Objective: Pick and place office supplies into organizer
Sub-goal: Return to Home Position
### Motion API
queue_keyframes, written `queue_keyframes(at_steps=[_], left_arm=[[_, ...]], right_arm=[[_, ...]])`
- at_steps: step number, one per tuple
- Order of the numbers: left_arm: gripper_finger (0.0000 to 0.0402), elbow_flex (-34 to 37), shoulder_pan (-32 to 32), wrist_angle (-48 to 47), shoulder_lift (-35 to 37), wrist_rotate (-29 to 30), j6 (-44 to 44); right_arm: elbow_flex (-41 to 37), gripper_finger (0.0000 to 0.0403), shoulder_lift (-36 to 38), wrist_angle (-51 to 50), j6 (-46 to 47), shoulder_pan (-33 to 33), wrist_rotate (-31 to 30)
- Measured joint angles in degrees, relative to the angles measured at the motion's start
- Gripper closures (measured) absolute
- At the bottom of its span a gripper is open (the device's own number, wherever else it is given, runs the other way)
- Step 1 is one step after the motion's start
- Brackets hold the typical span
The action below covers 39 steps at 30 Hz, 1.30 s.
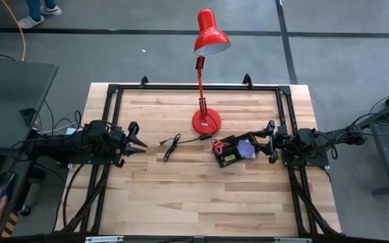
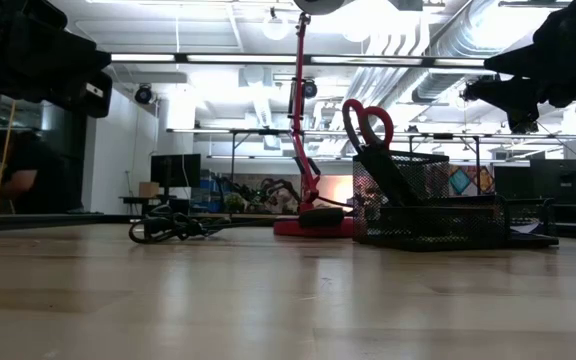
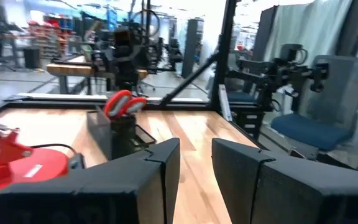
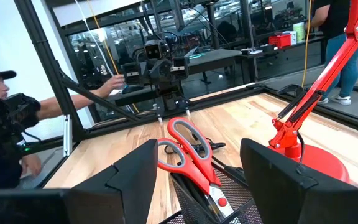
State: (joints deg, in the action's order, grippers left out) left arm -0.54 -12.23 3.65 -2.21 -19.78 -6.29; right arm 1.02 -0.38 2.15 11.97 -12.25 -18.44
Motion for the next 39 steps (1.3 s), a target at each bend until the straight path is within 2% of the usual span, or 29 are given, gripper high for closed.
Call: queue_keyframes(at_steps=[9,39], left_arm=[[0.0318,0.04,4.47,-0.05,-0.40,0.27,-0.01],[0.0318,0.04,4.37,-0.05,-0.40,0.43,-0.01]], right_arm=[[0.00,0.0180,-0.02,0.00,0.00,0.00,0.00],[0.00,0.0180,-0.02,0.00,0.00,0.00,0.00]])
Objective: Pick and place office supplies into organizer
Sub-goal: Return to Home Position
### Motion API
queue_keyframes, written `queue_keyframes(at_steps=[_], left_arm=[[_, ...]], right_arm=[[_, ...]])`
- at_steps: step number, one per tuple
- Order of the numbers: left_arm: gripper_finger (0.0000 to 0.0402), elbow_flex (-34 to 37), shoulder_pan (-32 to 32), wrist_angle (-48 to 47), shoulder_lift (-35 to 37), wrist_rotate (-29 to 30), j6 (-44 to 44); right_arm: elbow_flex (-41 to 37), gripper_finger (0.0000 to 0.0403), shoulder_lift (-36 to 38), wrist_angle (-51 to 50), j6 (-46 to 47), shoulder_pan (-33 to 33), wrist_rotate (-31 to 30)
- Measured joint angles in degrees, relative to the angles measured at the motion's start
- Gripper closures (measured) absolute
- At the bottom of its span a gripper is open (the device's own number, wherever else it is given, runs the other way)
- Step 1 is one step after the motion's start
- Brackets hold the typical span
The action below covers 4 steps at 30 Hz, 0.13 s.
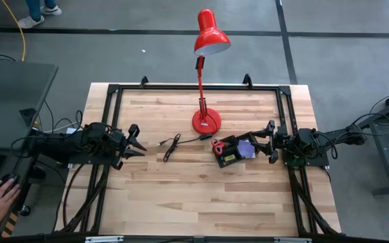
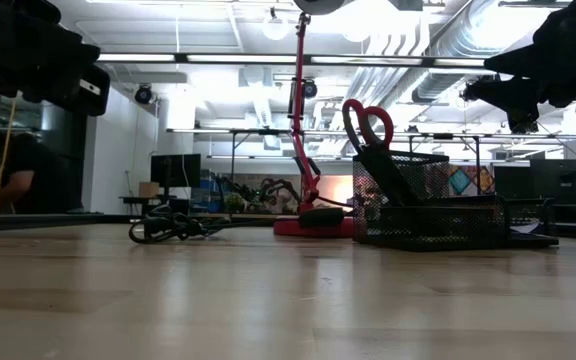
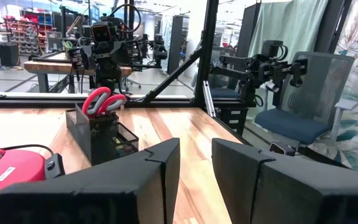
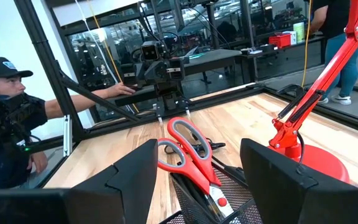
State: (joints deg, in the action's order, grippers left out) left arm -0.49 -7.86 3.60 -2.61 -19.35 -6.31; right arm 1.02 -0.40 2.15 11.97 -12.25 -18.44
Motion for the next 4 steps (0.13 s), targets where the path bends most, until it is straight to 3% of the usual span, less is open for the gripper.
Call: queue_keyframes(at_steps=[4], left_arm=[[0.0318,0.00,0.00,0.00,0.00,0.00,0.00]], right_arm=[[0.00,0.0180,0.00,-0.01,0.00,-0.01,0.00]])
